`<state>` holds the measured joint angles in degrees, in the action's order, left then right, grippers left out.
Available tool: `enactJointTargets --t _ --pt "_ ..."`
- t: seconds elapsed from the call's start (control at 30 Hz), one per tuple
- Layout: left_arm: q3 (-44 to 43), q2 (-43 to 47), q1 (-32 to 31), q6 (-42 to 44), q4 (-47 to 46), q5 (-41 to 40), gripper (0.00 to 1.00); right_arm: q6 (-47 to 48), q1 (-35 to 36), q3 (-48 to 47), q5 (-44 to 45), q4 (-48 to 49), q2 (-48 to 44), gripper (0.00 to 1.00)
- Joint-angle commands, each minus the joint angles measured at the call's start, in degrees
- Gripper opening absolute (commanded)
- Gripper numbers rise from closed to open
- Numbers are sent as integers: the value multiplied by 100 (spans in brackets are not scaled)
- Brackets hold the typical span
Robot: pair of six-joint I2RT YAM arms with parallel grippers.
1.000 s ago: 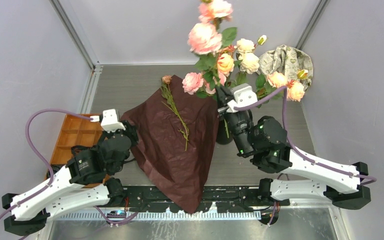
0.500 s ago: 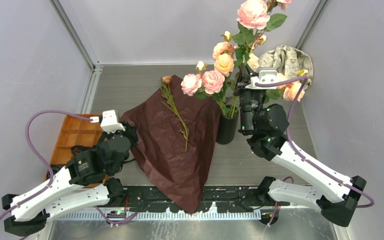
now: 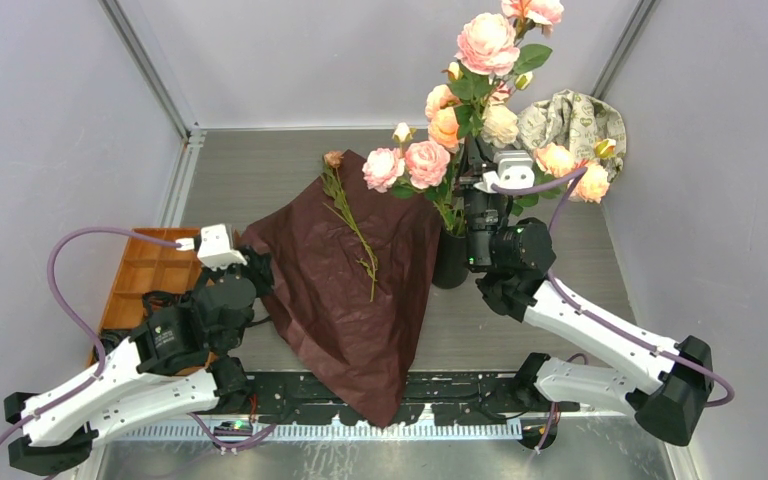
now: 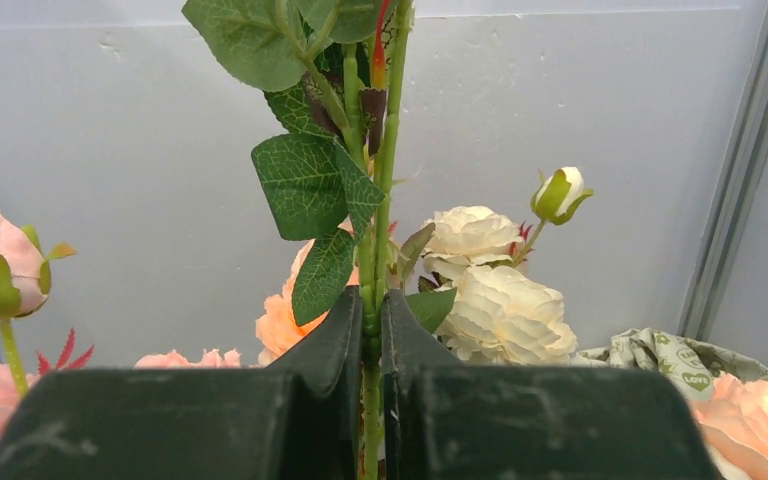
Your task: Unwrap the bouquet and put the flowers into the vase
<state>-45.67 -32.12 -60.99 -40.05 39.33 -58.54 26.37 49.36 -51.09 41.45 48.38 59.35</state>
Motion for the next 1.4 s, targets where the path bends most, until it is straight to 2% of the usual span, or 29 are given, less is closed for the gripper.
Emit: enactJointTargets --t 0.0,0.4,0.63,0.93,1.17,1.37 --pt "36 50 14 57 -429 -234 33 231 -27 16 -247 689 49 1" --pt "84 -73 13 85 -624 -192 32 496 -24 1056 -134 969 -207 1" --pt "52 -253 10 128 -721 -97 31 57 -24 1726 164 959 -617 1" --pt "155 -238 10 129 -844 -27 31 -1001 -28 2285 328 -23 -1400 2" --pt "146 -293 9 121 -849 74 31 -1700 -23 2210 277 -1139 -1485 9" --pt "129 -322 14 116 -828 154 32 -2283 -19 2277 192 -1676 -1515 20"
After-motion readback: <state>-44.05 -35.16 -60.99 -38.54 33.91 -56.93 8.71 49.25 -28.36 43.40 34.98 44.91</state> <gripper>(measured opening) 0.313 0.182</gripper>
